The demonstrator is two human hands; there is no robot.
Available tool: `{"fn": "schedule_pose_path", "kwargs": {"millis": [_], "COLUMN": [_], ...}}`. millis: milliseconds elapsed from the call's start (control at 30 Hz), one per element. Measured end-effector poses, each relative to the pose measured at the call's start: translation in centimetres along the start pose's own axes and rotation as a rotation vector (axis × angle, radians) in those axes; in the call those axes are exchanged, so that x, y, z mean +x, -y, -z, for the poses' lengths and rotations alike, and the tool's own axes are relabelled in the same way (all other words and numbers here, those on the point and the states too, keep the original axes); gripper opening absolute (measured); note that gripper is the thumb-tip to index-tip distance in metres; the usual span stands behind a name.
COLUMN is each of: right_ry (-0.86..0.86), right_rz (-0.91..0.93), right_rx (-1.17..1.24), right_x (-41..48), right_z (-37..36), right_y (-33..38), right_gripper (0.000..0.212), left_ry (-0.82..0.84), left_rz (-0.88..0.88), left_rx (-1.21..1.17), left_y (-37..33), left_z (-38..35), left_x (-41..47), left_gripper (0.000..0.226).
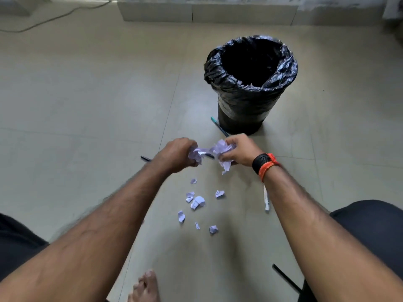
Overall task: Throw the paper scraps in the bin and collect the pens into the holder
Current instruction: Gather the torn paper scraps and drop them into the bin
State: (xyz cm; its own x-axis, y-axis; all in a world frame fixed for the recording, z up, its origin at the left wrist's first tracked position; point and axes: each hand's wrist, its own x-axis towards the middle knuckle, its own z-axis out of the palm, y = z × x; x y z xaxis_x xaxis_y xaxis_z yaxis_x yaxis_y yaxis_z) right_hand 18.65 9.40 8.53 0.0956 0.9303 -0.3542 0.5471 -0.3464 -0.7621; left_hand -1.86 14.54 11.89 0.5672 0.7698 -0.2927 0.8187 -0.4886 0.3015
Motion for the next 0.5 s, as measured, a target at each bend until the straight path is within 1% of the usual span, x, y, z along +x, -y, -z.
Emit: {"fn": "schedule_pose_path", "kwargs": {"millis": [100, 233, 333, 400, 467, 500], "right_ry": [-0.117, -0.226, -0.268, -0.351, -0.44, -0.471], "right_rz": [0.099, 0.145, 0.108, 0.041, -0.042, -0.093], "right_rx": [0.097, 0.083, 0.057, 0.042, 0.05, 0.065], "right_x": [0.4, 1.0, 2.0, 2.6, 3.7, 4.2], "right_z": [4.0, 9.6, 13.2, 15.2, 16.6, 17.2], "right_y": [2.9, 6.0, 7.7, 8.8, 9.1, 9.2], "right_gripper": [0.022, 0.023, 0.024, 0.028, 0.034, 0.031], "left_ry": [-0.151, -0.298, -0.345, -0.354, -0.358, -0.348], "left_rz": [-0.029, -0.057, -0.077, -0.038, 0.001, 0.01], "left_rx": [-0.066, -0.235, -0.301, -0.4, -0.518, -0.567], "left_y": [-1.3, -3.7, -5.7, -7.0, -8.1, -8.6], "left_z": [5.1, 10.6, 13.6, 14.7, 15.1, 15.1], "left_x": [1.5, 4.1, 6.8, 9.3, 11.7, 12.6], "left_gripper": [0.021, 0.024, 0.023, 0.022, 0.028, 0.032]}}
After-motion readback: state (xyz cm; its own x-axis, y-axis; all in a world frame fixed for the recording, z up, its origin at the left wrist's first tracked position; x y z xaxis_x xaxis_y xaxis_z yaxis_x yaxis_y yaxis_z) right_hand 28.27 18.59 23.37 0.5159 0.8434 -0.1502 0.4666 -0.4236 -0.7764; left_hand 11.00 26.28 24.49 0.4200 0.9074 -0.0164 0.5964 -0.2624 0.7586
